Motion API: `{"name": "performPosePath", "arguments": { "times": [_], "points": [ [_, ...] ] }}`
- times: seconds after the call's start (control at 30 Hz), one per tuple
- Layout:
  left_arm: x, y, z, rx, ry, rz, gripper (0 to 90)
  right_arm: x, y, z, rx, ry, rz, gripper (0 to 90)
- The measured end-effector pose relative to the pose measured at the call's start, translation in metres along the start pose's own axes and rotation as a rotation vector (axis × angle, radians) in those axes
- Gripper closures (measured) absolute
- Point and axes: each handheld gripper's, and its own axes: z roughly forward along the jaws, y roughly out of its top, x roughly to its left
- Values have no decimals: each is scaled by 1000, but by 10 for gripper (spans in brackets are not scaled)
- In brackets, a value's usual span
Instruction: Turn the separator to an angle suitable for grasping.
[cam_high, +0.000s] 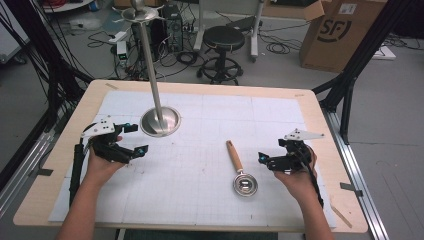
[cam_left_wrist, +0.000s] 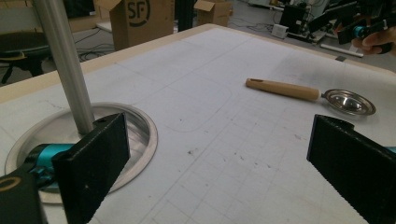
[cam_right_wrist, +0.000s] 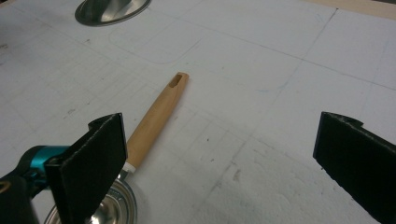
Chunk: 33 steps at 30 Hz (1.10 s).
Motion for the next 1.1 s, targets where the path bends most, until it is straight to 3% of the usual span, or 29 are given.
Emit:
{"name": "performPosePath", "arguments": {
  "times": [0.27,0.37,0.6,0.97,1.1],
  "points": [
    [1,-1,-1,5,5,1,64,11,9,15,28,8,-30,41],
    [2,-3,1,39,5,-3,64,16,16,22,48,5,-31,44],
    [2,-5,6,54,0,0,64,27,25,36,151,-1,-73,55],
    [5,-6,4,49,8,-9,64,38,43,44,235,-4,-98,54],
    [5,-6,3,52,9,-5,64,44,49,53,294,-7,-117,54]
  ]
}}
